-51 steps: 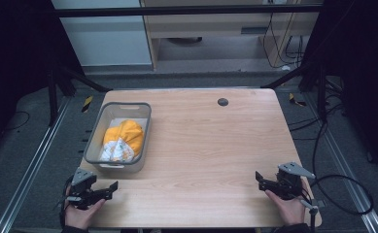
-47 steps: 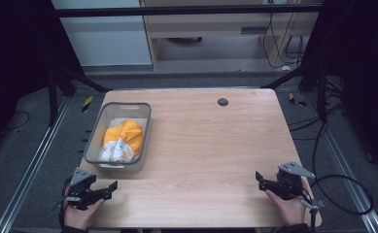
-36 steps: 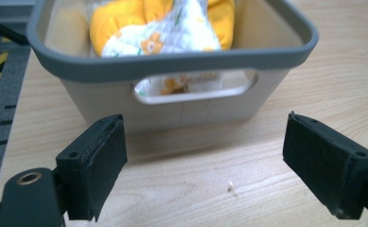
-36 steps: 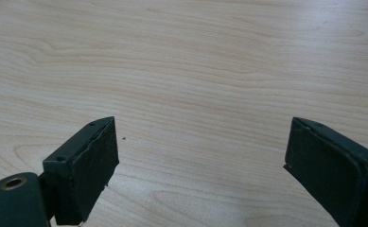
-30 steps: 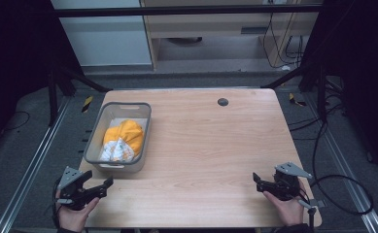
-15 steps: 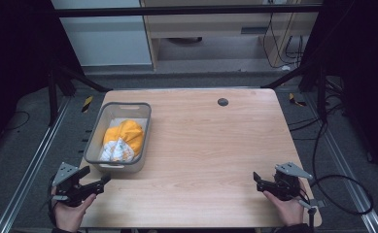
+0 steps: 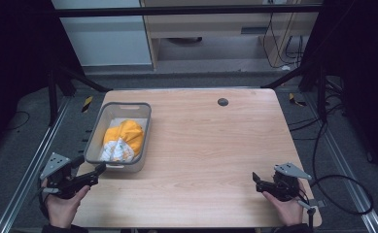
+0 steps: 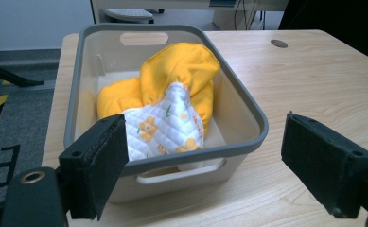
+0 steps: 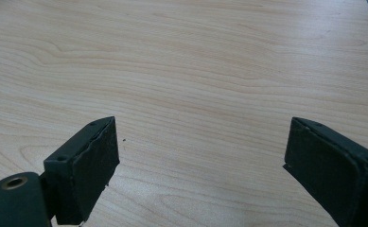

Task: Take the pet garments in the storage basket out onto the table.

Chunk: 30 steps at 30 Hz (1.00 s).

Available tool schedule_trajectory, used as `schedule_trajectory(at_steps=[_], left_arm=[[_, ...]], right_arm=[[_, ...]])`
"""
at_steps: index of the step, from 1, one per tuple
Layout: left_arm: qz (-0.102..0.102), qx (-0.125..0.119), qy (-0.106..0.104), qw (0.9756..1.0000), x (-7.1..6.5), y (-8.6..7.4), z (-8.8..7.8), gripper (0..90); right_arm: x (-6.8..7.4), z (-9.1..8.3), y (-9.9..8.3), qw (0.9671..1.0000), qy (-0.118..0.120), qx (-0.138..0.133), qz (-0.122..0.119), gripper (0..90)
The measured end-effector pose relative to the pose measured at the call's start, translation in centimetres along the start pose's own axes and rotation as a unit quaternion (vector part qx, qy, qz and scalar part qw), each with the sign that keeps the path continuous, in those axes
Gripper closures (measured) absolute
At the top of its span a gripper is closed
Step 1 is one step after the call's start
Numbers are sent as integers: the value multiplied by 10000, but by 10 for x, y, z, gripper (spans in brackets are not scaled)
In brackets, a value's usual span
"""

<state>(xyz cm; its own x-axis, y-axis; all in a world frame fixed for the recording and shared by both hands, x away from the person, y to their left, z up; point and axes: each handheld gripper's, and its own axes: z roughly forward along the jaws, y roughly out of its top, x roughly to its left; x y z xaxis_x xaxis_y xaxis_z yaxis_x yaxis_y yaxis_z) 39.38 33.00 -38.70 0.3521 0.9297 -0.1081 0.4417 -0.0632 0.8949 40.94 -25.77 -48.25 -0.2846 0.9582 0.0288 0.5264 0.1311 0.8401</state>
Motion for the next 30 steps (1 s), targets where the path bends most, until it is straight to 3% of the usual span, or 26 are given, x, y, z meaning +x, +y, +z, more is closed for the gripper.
schedule_trajectory(at_steps=[9, 24, 30], left_arm=[[100, 108, -130, 9998, -4, 16, 10, 146], [123, 45, -219, 9997, -3, 41, 28, 151], [257, 221, -223, 9992, -3, 50, 38, 152]], right_arm=[[0, 0, 0, 10000, -4, -5, -1, 109], [1, 2, 0, 10000, 62, 5, -25, 110], [-1, 2, 1, 10000, 32, -36, -46, 117]])
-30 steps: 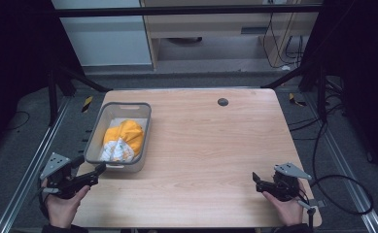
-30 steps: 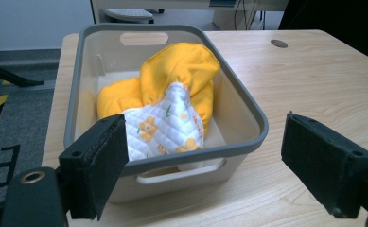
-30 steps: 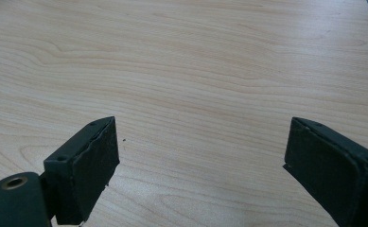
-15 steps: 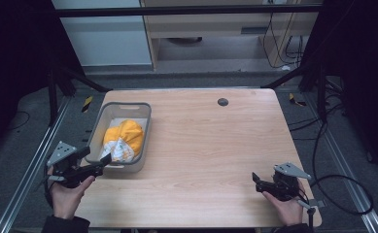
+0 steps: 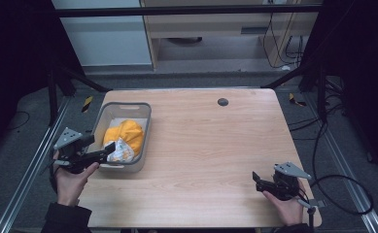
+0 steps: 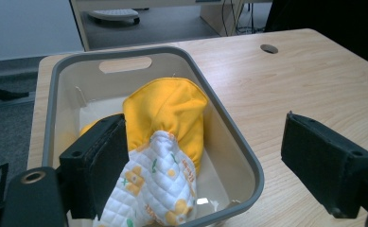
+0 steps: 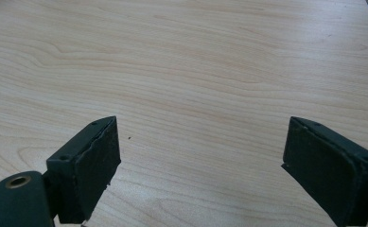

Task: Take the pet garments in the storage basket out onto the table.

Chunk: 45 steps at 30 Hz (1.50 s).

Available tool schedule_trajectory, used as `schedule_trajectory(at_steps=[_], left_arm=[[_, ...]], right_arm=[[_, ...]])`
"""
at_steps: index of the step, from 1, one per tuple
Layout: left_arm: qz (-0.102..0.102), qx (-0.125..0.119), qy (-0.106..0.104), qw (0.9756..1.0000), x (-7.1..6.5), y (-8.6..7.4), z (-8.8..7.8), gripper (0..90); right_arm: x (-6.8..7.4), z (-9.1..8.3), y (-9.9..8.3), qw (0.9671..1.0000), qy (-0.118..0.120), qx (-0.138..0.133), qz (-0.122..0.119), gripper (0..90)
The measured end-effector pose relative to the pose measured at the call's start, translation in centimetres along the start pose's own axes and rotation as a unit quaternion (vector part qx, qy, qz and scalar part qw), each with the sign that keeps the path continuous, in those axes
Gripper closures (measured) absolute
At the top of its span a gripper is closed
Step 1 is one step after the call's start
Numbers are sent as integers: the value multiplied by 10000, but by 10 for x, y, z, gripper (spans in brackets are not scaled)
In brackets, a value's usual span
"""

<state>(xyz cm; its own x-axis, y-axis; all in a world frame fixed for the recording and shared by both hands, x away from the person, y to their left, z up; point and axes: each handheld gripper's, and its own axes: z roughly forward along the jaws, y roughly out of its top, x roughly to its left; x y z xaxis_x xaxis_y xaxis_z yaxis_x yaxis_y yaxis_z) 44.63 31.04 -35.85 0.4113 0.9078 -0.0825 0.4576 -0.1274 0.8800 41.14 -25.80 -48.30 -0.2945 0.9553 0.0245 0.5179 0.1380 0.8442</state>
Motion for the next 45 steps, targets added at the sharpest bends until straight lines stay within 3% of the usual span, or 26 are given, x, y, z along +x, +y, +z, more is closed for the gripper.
schedule_trajectory(at_steps=[14, 23, 36, 45], left_arm=[[152, 337, 55, 9993, 4, 19, 17, 154], [136, 429, 120, 9989, 9, 25, 25, 167], [143, 818, 273, 9962, 19, 33, 47, 170], [180, 1069, 221, 9939, 22, 29, 61, 200]], right_arm=[[0, 0, 0, 10000, 10, -7, -8, 126], [0, 0, 0, 10000, 16, -9, -15, 132], [0, 0, 0, 10000, 33, 3, -36, 136], [0, 0, 0, 10000, 53, 18, -37, 147]])
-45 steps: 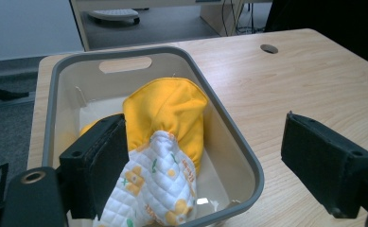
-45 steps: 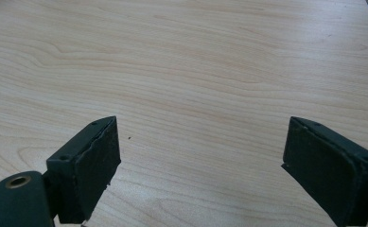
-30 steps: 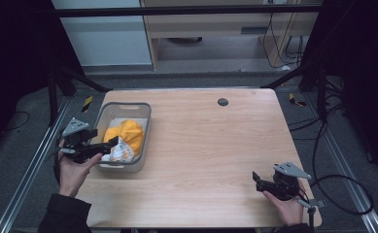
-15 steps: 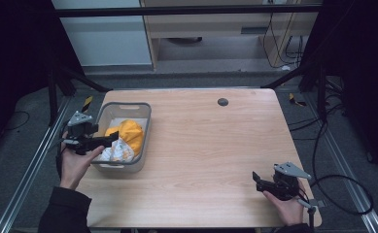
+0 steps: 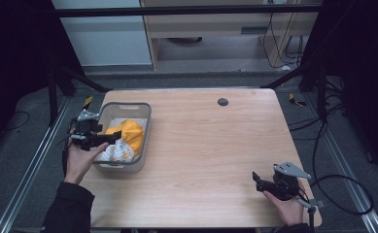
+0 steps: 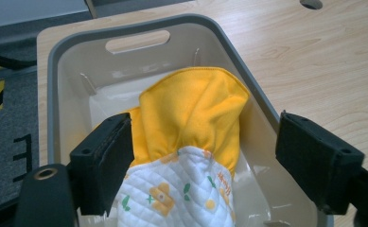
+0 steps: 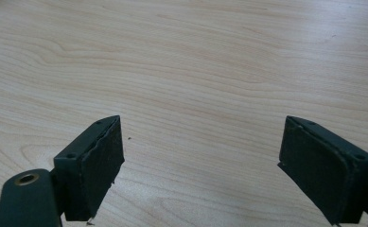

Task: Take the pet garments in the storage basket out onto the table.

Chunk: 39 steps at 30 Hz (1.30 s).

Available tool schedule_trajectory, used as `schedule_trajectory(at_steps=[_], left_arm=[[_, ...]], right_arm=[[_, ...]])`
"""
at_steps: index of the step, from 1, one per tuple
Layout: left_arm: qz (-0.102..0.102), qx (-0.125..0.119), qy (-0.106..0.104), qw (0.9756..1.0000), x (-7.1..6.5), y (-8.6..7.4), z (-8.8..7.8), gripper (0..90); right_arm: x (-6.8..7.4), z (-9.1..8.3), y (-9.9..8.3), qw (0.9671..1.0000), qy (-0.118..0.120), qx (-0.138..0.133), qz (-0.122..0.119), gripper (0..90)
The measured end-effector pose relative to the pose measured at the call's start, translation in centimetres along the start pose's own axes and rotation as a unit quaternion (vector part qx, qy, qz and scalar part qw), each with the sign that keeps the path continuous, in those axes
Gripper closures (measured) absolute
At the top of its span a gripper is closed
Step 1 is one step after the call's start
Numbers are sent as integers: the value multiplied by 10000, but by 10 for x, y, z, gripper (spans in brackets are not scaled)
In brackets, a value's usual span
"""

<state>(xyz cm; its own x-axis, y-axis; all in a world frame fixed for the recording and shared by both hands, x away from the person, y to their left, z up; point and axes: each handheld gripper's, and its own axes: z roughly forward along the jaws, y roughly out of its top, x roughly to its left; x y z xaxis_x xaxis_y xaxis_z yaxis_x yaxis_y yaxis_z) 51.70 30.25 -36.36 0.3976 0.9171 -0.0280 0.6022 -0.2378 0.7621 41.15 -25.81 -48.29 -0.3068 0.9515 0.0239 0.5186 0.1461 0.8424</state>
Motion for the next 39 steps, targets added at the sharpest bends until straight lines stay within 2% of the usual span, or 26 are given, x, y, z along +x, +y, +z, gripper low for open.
schedule_trajectory(at_steps=[13, 14, 21, 34, 39], left_arm=[[27, 307, -45, 9995, 2, -7, 16, 254], [69, 404, -41, 9992, 2, -7, 19, 255], [131, 574, -51, 9983, 3, -10, 25, 279], [73, 917, -96, 9957, 5, -18, 39, 332], [121, 1013, -104, 9947, 3, -18, 43, 358]], right_arm=[[1, 0, 0, 10000, 29, 16, -47, 168], [1, 0, 0, 10000, 37, 27, -37, 168], [1, 1, 0, 10000, 38, 31, -66, 168], [1, 1, -1, 9999, 51, 63, -64, 168], [1, 1, -1, 9999, 62, 79, -66, 168]])
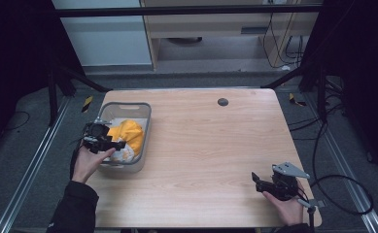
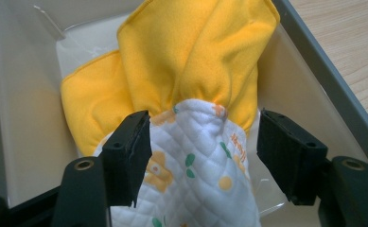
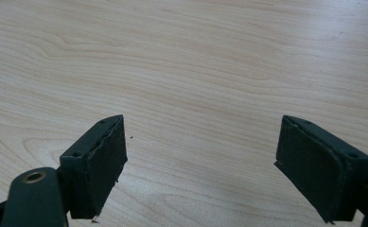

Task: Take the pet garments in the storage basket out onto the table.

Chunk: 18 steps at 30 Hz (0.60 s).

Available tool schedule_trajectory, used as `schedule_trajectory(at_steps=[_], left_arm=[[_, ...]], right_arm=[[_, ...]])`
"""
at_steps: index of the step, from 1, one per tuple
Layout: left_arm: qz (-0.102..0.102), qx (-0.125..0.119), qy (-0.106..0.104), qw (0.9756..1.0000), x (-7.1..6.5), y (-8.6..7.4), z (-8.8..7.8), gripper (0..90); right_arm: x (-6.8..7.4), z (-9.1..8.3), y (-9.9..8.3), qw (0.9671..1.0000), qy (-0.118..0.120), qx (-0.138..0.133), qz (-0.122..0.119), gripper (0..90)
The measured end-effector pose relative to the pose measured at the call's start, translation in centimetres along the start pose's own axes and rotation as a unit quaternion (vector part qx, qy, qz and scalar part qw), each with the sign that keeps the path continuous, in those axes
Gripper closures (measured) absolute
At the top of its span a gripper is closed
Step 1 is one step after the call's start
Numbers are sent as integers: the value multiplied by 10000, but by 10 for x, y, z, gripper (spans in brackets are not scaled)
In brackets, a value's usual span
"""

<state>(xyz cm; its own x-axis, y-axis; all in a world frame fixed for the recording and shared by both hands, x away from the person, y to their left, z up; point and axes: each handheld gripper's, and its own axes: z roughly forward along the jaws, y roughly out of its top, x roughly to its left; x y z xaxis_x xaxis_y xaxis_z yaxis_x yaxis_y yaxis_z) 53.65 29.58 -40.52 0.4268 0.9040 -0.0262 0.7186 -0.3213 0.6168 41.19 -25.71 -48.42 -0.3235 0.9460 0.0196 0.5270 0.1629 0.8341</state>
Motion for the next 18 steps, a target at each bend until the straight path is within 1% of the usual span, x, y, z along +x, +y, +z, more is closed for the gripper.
schedule_trajectory(at_steps=[4, 9, 10, 14, 16, 18], left_arm=[[27, 85, -24, 10000, -1, 0, 3, 380], [-26, 136, -40, 9999, -1, 0, 7, 407], [-54, 174, -94, 9998, 0, 0, 8, 431], [-47, 324, -63, 9994, 1, -1, 12, 465], [-72, 354, -82, 9993, 1, -1, 13, 479], [-48, 409, -62, 9991, 0, 0, 15, 492]], right_arm=[[0, 0, 0, 10000, 12, 5, -2, 168], [0, 0, 0, 10000, 12, 16, -8, 167], [0, 0, 0, 10000, 13, 14, -3, 167], [0, 0, 0, 10000, 22, 21, 1, 166], [0, 1, 0, 10000, 18, 22, -6, 166], [0, 1, 0, 10000, 21, 26, -3, 165]])
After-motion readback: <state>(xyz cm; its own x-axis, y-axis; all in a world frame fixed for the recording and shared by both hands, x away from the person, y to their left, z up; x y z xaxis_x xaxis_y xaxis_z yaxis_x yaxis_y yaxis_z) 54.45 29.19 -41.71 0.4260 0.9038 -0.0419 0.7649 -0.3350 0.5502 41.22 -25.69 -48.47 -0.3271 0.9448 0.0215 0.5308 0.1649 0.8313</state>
